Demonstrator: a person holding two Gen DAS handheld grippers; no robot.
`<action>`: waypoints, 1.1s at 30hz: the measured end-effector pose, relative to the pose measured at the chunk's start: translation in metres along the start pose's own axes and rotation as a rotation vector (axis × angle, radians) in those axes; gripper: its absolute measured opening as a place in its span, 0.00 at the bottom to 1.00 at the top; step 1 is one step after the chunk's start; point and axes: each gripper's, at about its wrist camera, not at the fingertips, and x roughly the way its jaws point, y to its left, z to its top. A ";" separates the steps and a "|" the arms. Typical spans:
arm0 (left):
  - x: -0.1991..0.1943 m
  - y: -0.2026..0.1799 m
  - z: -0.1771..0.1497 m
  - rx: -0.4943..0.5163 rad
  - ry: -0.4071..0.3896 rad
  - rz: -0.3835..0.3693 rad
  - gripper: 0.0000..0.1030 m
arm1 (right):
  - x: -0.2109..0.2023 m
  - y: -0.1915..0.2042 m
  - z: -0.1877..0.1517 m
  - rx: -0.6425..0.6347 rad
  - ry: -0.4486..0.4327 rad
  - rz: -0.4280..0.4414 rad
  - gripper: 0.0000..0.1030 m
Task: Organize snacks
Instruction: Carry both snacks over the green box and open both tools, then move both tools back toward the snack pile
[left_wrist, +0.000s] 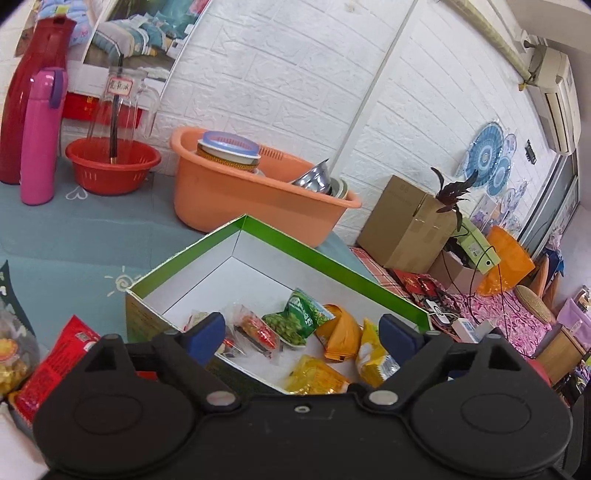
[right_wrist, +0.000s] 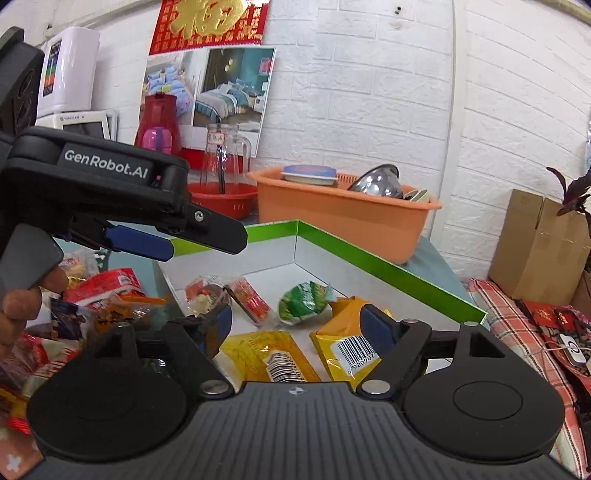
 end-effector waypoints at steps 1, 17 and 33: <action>-0.008 -0.003 0.000 0.004 -0.001 0.003 1.00 | -0.006 0.001 0.001 0.000 -0.006 0.000 1.00; -0.152 0.005 -0.059 -0.044 -0.064 0.075 1.00 | -0.102 0.036 -0.017 0.085 -0.030 0.123 1.00; -0.189 0.045 -0.121 -0.126 -0.004 0.150 1.00 | -0.073 0.079 -0.040 0.097 0.126 0.237 1.00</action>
